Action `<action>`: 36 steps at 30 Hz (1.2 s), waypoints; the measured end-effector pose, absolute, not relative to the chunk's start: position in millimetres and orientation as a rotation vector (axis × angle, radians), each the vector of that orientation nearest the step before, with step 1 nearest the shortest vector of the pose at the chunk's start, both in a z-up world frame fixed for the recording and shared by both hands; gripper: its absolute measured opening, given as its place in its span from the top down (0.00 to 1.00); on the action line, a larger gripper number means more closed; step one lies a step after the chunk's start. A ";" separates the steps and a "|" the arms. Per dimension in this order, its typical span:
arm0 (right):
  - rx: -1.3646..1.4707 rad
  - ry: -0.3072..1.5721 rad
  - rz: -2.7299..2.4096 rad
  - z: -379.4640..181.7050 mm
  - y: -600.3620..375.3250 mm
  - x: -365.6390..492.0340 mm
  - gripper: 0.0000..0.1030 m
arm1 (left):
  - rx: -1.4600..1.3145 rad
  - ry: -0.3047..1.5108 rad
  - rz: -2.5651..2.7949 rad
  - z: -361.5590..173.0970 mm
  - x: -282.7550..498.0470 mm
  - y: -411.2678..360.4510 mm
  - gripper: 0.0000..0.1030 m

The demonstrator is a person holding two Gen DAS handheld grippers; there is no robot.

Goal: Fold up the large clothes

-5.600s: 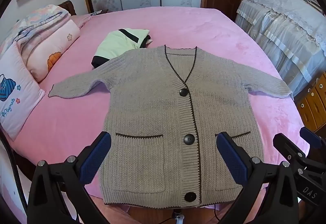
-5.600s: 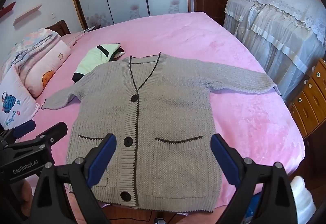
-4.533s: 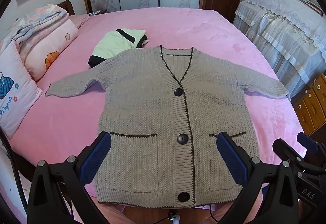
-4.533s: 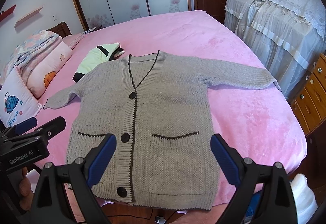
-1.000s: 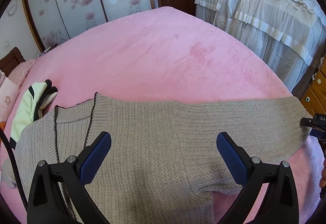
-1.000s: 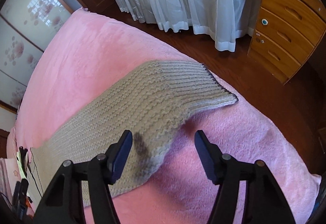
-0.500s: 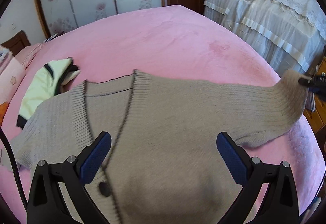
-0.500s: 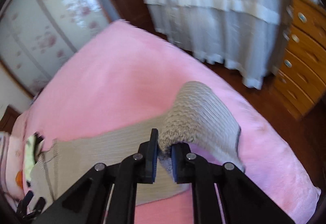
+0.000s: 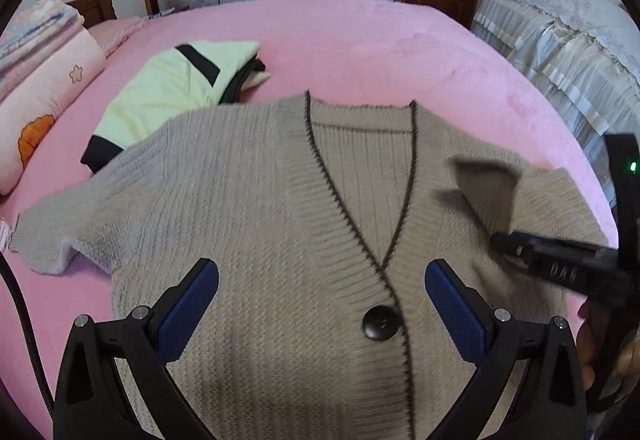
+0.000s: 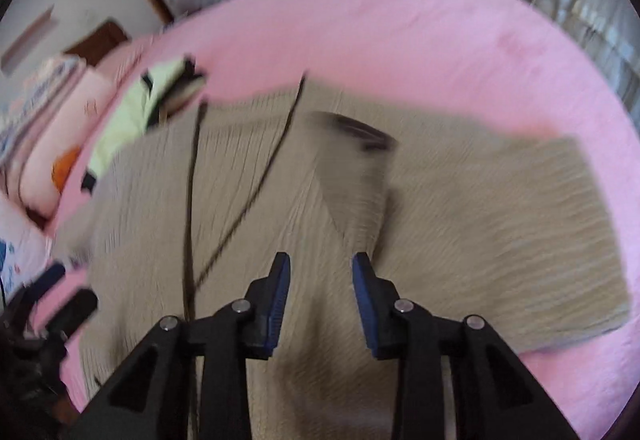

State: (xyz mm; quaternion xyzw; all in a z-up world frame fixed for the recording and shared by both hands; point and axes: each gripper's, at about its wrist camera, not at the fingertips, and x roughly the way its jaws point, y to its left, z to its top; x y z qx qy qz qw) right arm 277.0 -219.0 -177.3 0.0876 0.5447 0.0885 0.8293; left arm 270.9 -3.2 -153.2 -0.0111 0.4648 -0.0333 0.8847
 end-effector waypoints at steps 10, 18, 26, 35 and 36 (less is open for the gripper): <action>0.101 1.113 0.166 -164.6 -259.5 195.8 0.68 | -0.014 0.981 -0.259 -173.2 279.8 -49.9 0.00; 0.238 1.037 0.089 -148.4 -307.6 167.5 0.68 | -0.215 1.109 -0.454 -209.4 304.0 -87.5 0.10; 0.332 1.023 0.090 -159.7 -322.2 159.5 0.68 | -0.404 1.193 -0.446 -261.2 331.6 -96.0 0.20; 0.360 1.036 0.026 -178.7 -346.0 155.9 0.68 | -0.413 1.185 -0.488 -268.3 349.3 -130.1 0.74; 0.362 1.036 0.016 -179.9 -348.2 155.2 0.68 | -0.425 1.196 -0.484 -271.6 352.4 -134.0 0.78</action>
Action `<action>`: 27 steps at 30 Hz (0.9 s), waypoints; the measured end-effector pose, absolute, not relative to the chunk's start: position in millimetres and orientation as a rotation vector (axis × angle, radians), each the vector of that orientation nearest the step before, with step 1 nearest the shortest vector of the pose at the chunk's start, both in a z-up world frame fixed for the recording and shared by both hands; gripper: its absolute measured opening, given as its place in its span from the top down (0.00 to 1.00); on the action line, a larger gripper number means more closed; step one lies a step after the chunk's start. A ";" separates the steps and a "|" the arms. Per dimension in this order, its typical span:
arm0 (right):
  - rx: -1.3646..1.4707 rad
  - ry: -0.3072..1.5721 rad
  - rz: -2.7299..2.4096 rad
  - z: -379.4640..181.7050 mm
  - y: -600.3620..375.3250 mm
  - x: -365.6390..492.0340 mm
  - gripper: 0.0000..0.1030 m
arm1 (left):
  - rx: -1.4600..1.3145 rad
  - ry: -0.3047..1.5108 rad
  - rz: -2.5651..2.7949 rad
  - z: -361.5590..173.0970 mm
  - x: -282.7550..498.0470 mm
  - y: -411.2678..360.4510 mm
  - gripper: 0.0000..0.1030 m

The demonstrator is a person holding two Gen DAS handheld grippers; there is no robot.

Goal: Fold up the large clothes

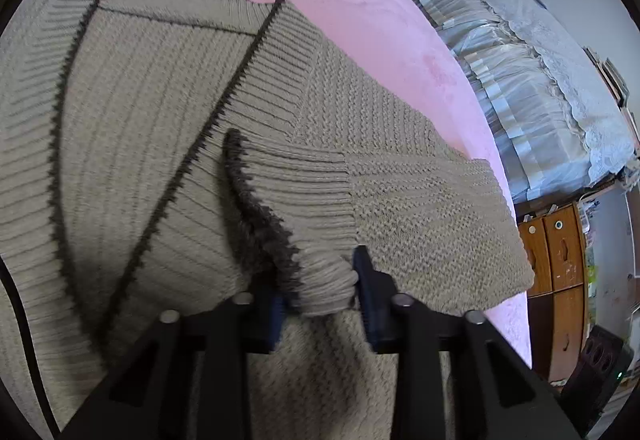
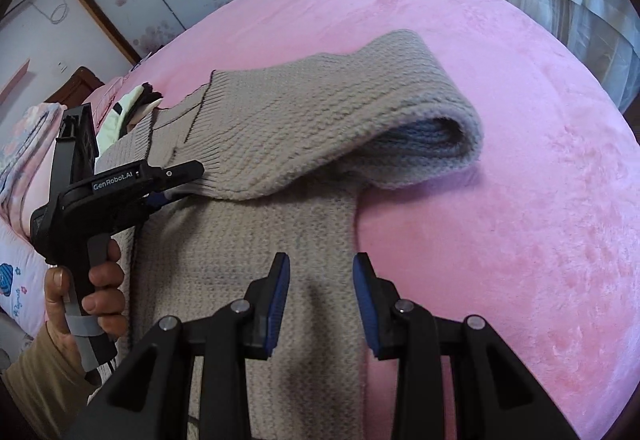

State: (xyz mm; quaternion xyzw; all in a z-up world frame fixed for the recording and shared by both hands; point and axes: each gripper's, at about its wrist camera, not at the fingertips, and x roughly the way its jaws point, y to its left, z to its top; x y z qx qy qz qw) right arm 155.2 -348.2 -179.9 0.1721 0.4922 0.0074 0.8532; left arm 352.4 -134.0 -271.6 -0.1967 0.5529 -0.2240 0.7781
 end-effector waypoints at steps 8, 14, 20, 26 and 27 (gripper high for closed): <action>0.389 1.042 -0.047 -189.5 -370.7 158.6 0.68 | -0.330 1.074 -0.454 -204.4 353.4 -172.2 0.88; 0.468 1.031 -0.075 -201.6 -384.5 181.1 0.61 | -0.236 0.937 -0.475 -114.0 357.4 -184.1 0.88; 0.507 0.986 -0.101 -200.9 -385.4 202.0 0.54 | -0.143 0.843 -0.430 -51.6 367.8 -150.8 0.88; 0.294 0.976 -0.152 -190.4 -360.1 221.1 0.80 | -0.121 0.814 -0.277 -49.5 381.1 -71.4 0.88; 0.247 0.976 -0.165 -189.5 -353.1 222.1 0.80 | -0.119 0.826 -0.253 -59.9 382.0 -55.3 0.88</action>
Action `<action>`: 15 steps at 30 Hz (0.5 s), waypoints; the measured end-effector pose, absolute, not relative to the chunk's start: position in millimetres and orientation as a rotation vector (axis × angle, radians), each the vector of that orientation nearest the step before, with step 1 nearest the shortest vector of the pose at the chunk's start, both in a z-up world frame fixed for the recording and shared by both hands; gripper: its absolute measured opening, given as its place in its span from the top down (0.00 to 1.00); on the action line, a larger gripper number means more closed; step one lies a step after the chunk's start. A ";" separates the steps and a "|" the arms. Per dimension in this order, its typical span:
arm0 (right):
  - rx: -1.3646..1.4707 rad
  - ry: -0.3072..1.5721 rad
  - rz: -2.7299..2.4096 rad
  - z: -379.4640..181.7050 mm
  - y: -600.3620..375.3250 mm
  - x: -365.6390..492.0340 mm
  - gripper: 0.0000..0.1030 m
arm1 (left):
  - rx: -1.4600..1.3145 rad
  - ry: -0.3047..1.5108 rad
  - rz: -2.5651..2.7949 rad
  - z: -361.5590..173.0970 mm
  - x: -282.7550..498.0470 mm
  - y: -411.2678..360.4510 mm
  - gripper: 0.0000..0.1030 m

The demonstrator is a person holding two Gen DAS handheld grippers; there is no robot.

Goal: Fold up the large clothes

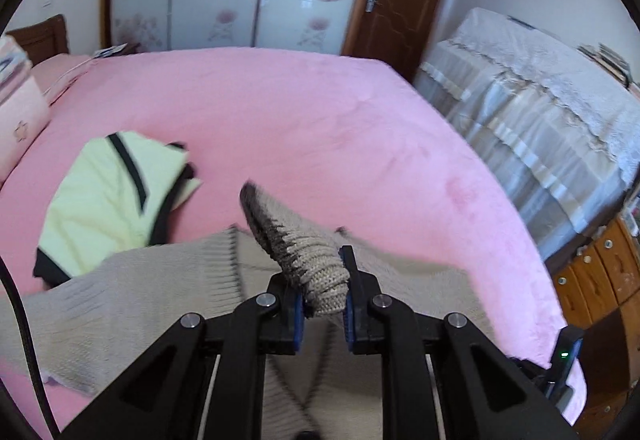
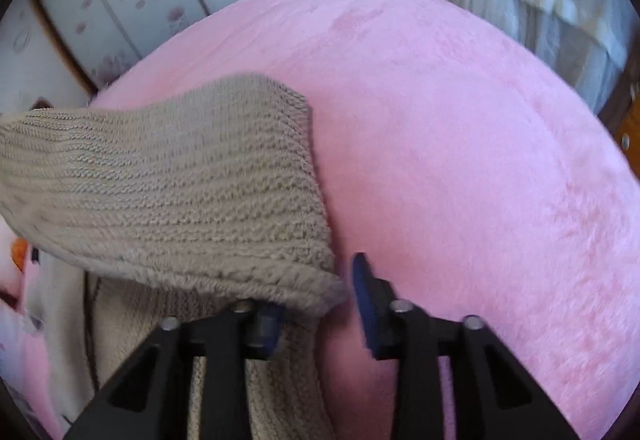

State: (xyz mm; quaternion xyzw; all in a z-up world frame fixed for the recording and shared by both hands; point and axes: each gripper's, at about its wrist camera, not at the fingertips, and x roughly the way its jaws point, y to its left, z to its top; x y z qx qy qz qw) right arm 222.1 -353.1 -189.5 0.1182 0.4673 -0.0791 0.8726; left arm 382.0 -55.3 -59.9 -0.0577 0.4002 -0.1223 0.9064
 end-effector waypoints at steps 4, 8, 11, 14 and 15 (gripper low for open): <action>-0.006 0.977 -0.220 -191.7 -314.3 224.6 0.79 | -0.111 0.944 -0.161 -128.1 387.2 -13.3 0.87; -0.161 1.011 -0.240 -200.4 -289.3 221.3 0.62 | -0.137 1.111 -0.096 -212.4 391.0 11.1 0.87; -0.165 1.019 -0.202 -194.9 -286.7 213.8 0.51 | -0.168 1.140 -0.105 -243.8 380.7 15.9 0.84; -0.099 1.052 -0.119 -184.3 -291.0 209.0 0.49 | -0.216 1.126 -0.148 -241.1 377.2 22.2 0.73; -0.078 1.059 -0.091 -178.5 -293.9 204.9 0.49 | -0.236 1.135 -0.173 -239.4 378.2 25.9 0.63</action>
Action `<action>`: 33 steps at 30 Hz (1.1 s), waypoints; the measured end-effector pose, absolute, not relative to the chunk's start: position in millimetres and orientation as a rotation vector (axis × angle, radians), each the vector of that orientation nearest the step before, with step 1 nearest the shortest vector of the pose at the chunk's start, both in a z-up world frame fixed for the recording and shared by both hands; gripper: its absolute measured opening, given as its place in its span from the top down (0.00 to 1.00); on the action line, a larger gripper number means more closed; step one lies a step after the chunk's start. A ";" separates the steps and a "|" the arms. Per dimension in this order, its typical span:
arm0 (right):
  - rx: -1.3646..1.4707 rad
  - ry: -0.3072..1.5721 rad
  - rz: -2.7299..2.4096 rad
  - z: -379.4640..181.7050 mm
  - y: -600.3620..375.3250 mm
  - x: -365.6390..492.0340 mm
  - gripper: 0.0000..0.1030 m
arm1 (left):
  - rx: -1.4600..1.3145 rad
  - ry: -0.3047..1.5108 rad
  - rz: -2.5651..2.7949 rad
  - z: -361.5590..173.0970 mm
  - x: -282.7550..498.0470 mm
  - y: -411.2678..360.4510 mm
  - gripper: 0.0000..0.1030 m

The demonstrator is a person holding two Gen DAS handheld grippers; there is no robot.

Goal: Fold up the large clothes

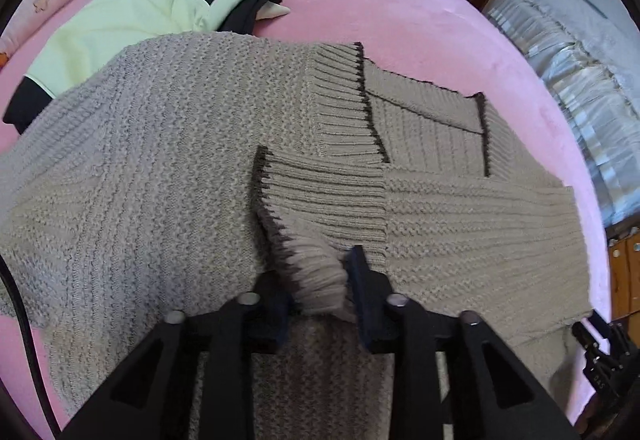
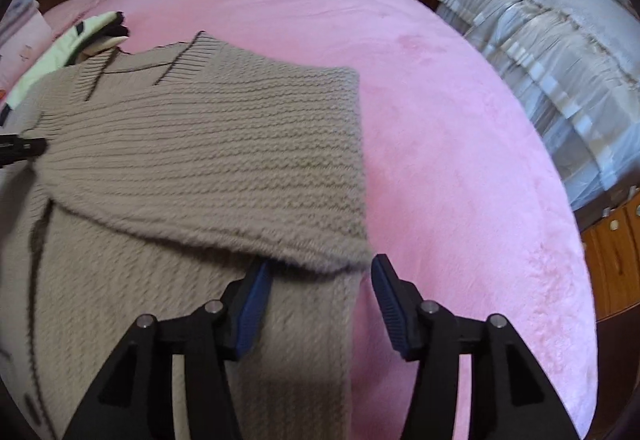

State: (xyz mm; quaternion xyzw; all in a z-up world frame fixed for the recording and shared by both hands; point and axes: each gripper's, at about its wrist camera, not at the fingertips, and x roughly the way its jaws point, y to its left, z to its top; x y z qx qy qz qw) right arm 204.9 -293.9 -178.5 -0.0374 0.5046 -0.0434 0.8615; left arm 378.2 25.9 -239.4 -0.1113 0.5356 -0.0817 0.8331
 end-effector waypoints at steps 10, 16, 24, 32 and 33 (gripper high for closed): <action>0.197 1.021 0.001 -132.1 -331.1 227.6 0.43 | -0.252 1.118 -0.162 -242.1 398.7 49.2 0.37; 0.252 1.072 -0.064 -158.4 -351.9 310.5 0.43 | -0.278 1.126 -0.201 -240.4 418.9 39.7 0.84; 0.260 1.116 -0.090 -194.5 -355.6 362.4 0.85 | -0.163 1.011 -0.198 -193.3 431.8 6.4 0.88; 0.121 1.063 -0.218 -203.1 -345.8 356.2 0.77 | -0.123 1.104 -0.096 -237.5 448.1 6.1 0.85; 0.103 1.059 -0.229 -197.1 -343.6 352.6 0.74 | -0.118 1.092 -0.089 -237.5 445.4 6.6 0.82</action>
